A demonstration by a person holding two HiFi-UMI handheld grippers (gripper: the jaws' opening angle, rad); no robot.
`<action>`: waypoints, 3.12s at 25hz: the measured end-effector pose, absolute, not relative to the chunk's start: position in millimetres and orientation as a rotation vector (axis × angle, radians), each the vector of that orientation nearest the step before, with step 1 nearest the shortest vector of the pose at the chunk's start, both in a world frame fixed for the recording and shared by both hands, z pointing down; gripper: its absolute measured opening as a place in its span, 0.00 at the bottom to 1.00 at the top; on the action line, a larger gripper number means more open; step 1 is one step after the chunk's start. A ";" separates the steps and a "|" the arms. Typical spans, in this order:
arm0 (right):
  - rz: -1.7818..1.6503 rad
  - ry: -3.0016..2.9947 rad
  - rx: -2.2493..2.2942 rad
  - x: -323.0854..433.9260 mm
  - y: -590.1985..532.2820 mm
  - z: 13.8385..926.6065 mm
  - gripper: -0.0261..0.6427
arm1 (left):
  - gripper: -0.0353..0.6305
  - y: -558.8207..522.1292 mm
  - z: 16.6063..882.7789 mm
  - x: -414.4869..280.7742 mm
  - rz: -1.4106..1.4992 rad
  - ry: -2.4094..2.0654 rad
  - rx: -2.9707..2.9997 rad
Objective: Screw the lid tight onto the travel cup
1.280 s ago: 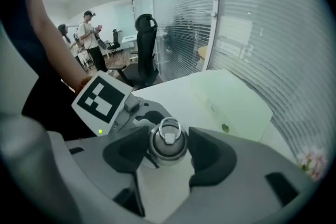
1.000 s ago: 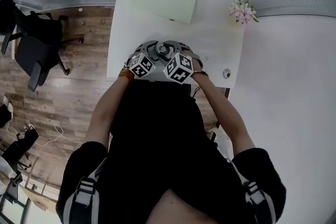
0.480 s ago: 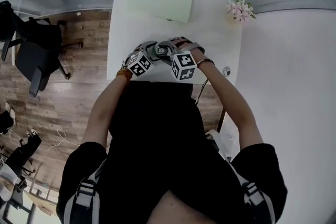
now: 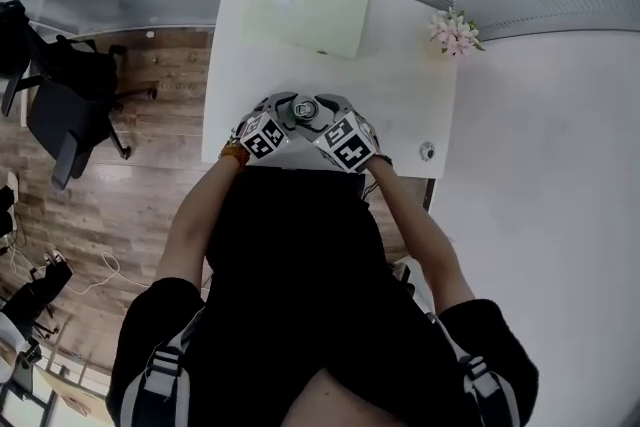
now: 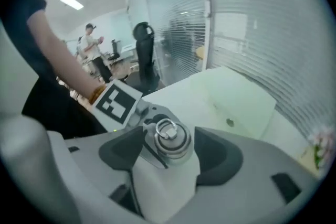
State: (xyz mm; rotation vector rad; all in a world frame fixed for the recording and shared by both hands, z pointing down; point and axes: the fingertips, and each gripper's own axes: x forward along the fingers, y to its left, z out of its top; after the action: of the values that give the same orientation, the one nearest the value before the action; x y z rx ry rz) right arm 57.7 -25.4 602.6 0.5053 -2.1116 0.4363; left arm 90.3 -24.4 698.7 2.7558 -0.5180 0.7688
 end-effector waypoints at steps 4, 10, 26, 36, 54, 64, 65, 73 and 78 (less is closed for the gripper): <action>0.502 -2.037 0.619 53.2 -33.7 610.3 0.51 | 0.60 -25.6 697.5 92.4 0.763 -0.562 2.731; 0.506 -1.957 0.579 56.1 -36.1 617.9 0.42 | 0.60 -26.2 699.0 90.1 0.772 -0.593 2.709; -0.152 -1.902 -0.302 50.2 -10.6 623.3 0.42 | 0.60 -18.0 702.7 90.5 0.983 0.014 2.811; 0.414 -2.168 0.632 42.3 -31.6 589.7 0.50 | 0.60 -20.0 699.6 83.0 0.808 -0.519 2.713; 0.149 -1.997 0.138 37.6 -17.3 618.3 0.42 | 0.60 -16.5 705.5 82.9 0.922 -0.250 2.760; -0.073 -2.004 -0.065 36.7 -12.3 616.1 0.46 | 0.60 -13.3 705.3 83.9 0.983 -0.086 2.792; 0.010 -2.061 0.058 35.0 -17.3 611.2 0.51 | 0.60 -14.0 705.3 83.4 0.958 -0.137 2.785; 0.380 -2.032 0.729 46.7 -25.8 608.2 0.43 | 0.60 -17.8 703.0 77.0 0.763 -0.646 2.652; 0.273 -2.023 0.607 45.4 -24.7 614.7 0.40 | 0.60 -16.7 705.8 77.9 0.791 -0.596 2.650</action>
State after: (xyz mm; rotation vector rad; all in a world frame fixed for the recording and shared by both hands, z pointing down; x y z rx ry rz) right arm 45.4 -24.7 614.7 0.6074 -2.0227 0.2734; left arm 77.9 -16.7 705.8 2.6505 -0.5963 0.7906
